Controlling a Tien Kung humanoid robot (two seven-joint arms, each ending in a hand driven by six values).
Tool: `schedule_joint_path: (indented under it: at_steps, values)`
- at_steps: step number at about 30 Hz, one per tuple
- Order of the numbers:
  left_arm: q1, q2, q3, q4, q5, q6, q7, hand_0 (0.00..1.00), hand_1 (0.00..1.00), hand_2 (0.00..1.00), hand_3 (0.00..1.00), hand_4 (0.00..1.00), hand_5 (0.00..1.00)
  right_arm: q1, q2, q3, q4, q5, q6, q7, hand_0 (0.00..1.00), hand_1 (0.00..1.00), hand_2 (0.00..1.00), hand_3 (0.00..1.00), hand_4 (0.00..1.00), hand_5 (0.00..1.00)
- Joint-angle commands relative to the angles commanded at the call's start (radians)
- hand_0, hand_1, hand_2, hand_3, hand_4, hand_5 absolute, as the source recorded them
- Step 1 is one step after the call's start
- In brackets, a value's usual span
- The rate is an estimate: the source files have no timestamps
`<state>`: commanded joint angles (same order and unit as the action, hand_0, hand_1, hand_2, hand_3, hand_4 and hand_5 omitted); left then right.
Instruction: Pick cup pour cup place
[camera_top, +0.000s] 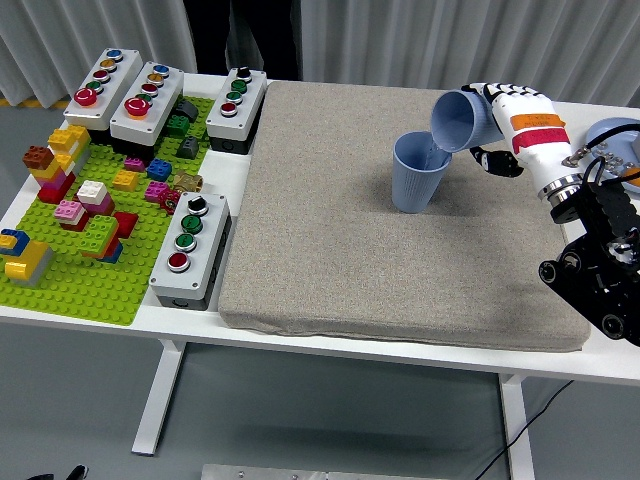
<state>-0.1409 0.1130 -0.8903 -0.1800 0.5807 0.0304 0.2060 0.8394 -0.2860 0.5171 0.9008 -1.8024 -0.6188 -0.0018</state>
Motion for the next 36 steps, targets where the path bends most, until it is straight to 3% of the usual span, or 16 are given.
schedule_joint_path:
  at_steps: [36]
  values:
    - [0.006,0.002,0.002,0.000,0.000,0.000,0.002,0.764,0.807,0.843,0.769,0.510,0.927,0.017,0.003,-0.029,0.012,-0.069,-0.004,-0.056,0.777,0.666,0.583,0.648,0.666,0.033]
